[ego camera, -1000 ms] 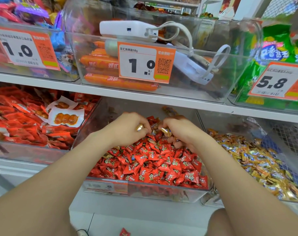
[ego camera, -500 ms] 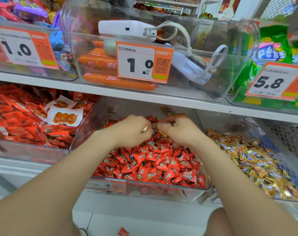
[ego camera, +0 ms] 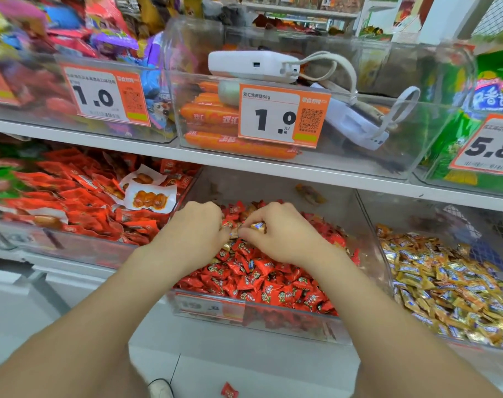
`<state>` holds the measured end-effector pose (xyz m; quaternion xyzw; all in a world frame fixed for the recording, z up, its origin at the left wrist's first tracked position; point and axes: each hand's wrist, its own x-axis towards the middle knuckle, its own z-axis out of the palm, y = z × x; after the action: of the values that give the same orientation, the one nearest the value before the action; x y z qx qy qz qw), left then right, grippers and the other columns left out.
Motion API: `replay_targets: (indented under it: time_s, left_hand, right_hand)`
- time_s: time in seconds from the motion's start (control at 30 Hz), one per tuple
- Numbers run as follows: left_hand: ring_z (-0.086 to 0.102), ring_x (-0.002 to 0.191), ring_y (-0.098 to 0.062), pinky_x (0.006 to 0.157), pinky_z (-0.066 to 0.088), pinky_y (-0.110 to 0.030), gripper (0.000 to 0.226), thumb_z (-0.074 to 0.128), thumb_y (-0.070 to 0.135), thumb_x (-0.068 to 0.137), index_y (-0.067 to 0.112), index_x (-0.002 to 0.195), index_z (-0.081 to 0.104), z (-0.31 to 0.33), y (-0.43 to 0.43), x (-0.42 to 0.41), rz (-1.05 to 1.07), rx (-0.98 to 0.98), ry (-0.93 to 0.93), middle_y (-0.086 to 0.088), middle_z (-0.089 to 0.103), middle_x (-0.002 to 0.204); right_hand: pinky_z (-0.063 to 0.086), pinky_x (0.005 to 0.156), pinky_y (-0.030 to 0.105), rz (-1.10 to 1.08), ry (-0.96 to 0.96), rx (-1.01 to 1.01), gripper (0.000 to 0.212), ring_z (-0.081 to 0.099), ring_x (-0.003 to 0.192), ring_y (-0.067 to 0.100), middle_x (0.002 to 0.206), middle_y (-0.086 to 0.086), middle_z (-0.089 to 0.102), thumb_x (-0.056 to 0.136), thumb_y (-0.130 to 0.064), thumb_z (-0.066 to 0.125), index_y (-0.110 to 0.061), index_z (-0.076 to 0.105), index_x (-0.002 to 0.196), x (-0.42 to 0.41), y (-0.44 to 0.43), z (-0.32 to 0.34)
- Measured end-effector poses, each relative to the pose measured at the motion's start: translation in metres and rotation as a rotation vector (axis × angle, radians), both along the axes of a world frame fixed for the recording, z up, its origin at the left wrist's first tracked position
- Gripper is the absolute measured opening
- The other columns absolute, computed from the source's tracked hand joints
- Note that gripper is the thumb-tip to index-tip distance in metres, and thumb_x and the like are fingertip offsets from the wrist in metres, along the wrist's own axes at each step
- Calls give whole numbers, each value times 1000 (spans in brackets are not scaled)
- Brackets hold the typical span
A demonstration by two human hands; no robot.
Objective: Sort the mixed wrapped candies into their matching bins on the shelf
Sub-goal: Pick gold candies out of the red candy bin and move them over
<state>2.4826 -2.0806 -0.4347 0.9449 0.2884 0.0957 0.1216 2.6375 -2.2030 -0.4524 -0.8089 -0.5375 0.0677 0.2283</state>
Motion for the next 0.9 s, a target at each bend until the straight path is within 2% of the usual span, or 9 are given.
replay_targets:
  time_s: [0.07, 0.13, 0.23, 0.37, 0.47, 0.57, 0.67, 0.73, 0.9]
  left_hand:
    - [67, 84, -34, 73, 58, -41, 16, 59, 33, 100, 20, 103, 67, 0, 2, -7, -27, 26, 35, -10, 65, 93]
    - [66, 91, -33, 76, 57, -41, 12, 60, 34, 100, 30, 108, 67, 3, 4, -11, -69, 27, 126, -9, 65, 103]
    - [67, 96, -34, 79, 55, -40, 22, 69, 40, 98, 24, 113, 67, 5, 2, -8, -135, 9, 368, -8, 60, 105]
    - [66, 97, -34, 77, 53, -39, 35, 74, 40, 96, 18, 121, 67, 11, 1, -4, -170, -6, 487, -8, 55, 109]
    - [61, 86, -27, 66, 45, -32, 31, 75, 37, 96, 18, 119, 68, 13, 1, -8, -198, -73, 485, -6, 52, 107]
    - [65, 89, -31, 74, 54, -37, 26, 69, 33, 100, 14, 118, 70, 12, 1, -11, -250, -42, 461, -9, 58, 111]
    - [65, 91, -28, 79, 56, -38, 23, 59, 25, 104, 15, 122, 69, 12, 1, -14, -272, -40, 417, -11, 62, 118]
    - [63, 104, -26, 86, 54, -37, 28, 54, 24, 105, 20, 127, 69, 13, 2, -14, -282, -81, 350, -7, 63, 124]
    - [67, 83, -26, 79, 59, -43, 21, 45, 25, 103, 21, 102, 66, 11, 4, 1, -249, -105, 141, -3, 67, 97]
  right_hand:
    - [57, 85, 41, 108, -48, -55, 30, 68, 102, 22, 102, -9, 77, 93, -60, 64, -40, 77, 112, -7, 9, -3]
    - [56, 78, 41, 190, -58, -104, 26, 67, 94, 21, 95, -10, 74, 95, -52, 68, -41, 72, 118, -11, 17, -2]
    - [48, 67, 38, 217, -140, -216, 19, 55, 81, 20, 78, -12, 54, 97, -46, 69, -38, 69, 115, -18, 26, -2]
    - [55, 80, 43, 136, -120, -260, 14, 61, 97, 26, 93, -3, 61, 99, -46, 64, -34, 70, 103, -12, 25, 0]
    - [52, 78, 38, 63, -92, -310, 10, 58, 92, 25, 90, -1, 62, 95, -43, 62, -35, 68, 95, 0, 14, 8]
    - [45, 72, 33, -9, -144, -404, 22, 52, 86, 19, 81, -8, 52, 87, -50, 68, -29, 72, 92, 7, -2, 17]
    - [52, 65, 35, -81, -134, -391, 41, 61, 79, 22, 73, 1, 62, 84, -53, 66, -13, 67, 74, 12, -14, 22]
    - [53, 64, 38, -114, -77, -313, 42, 59, 74, 21, 68, 6, 61, 86, -48, 62, -10, 61, 68, 15, -19, 25]
    - [50, 61, 38, -124, 49, -128, 42, 55, 59, 22, 62, 6, 57, 102, -37, 53, -2, 61, 79, 19, -26, 25]
